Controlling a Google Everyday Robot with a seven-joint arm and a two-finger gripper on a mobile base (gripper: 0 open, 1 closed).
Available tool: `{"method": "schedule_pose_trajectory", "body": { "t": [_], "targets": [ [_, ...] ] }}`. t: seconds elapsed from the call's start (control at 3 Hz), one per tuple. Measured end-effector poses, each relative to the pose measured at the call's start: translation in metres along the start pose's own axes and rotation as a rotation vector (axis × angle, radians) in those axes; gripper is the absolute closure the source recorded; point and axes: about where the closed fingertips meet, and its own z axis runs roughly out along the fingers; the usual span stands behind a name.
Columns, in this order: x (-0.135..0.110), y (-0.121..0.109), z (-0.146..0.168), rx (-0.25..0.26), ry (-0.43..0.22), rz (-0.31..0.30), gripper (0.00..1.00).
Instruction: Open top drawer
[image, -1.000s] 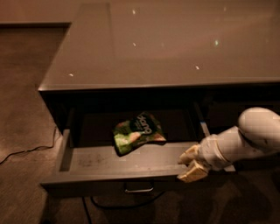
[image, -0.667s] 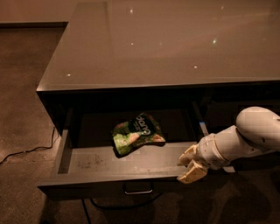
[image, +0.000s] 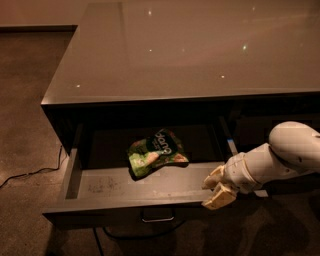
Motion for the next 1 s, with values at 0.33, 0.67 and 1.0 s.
{"method": "schedule_pose_trajectory", "body": {
  "t": [0.33,0.67,1.0],
  "targets": [
    [-0.001,0.000,0.001,-0.002,-0.005,-0.004,0.35],
    [-0.011,-0.005,0.007,-0.016,-0.032,-0.040,0.12],
    [-0.027,-0.014,0.012,-0.033,-0.074,-0.099,0.00]
  ]
}}
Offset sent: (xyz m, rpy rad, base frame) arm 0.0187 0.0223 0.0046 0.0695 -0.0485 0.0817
